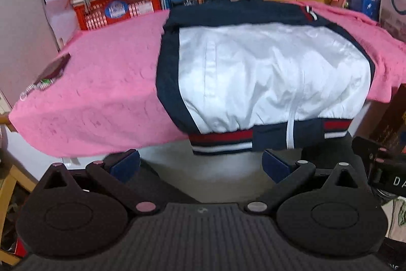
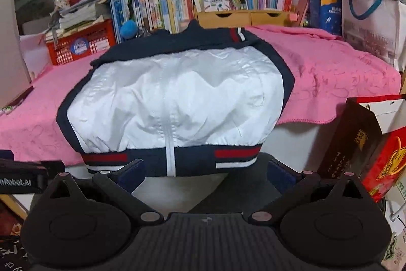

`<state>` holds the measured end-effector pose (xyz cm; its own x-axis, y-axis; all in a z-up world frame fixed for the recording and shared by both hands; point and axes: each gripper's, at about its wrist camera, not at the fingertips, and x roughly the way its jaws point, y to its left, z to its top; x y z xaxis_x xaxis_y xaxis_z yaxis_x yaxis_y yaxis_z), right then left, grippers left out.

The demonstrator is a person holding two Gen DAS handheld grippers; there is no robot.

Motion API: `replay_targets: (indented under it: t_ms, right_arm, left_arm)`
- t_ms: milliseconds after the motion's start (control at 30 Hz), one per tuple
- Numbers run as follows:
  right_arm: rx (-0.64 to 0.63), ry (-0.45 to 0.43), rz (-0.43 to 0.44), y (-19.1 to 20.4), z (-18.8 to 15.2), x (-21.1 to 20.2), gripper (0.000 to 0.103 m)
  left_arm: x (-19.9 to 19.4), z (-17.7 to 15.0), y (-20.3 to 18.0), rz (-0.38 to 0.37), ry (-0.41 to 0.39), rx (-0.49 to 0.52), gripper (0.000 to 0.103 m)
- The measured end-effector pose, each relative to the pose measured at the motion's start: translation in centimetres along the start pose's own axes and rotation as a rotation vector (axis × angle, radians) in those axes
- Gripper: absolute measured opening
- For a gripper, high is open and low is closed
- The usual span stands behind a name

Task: Fold clothes

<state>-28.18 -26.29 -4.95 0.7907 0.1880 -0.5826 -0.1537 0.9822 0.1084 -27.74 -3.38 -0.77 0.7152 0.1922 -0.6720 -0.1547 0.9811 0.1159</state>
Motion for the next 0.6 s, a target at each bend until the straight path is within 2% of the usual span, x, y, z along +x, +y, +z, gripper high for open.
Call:
replay_targets:
  t_ms: [67,167,200,367,500,533,600]
  right_arm:
    - [-0.006,-0.003,0.009,0.1,-0.1,0.2,0.103]
    - [-0.011,0.036,0.012,0.2,-0.3,1.2,0.103]
    - [-0.022,0.034,0.005,0.5,-0.3,1.1,0.103]
    - [-0.088,-0.032,0.014,1.5,-0.2,-0.7,0.103]
    - [-0.086,-0.025,0.033,1.4,-0.2,-0.5,0.103]
    - [-0.083,-0.025,0.058,1.0,0.0,-0.3,0.103]
    - [-0.105,-0.063,0.138,-0.3,0.2,-0.1,0.103]
  left_arm:
    - [0.2,-0.2,-0.1,-0.001,-0.014,0.011,0.103]
    - [1.3,-0.2,-0.6,0.004,0.034,0.035,0.103]
    - [1.0,-0.1,-0.5,0.004,0.024,0.033,0.103]
    - [0.3,-0.4,-0.2,-0.011,0.016,0.023,0.103]
    - [0.8,-0.3,0.1,-0.029,0.024,0.022,0.103]
    - [1.0,-0.2,0.5,-0.046,0.008,0.034,0.103]
    - [1.4,-0.1,1.6,-0.09,-0.088,0.085,0.103]
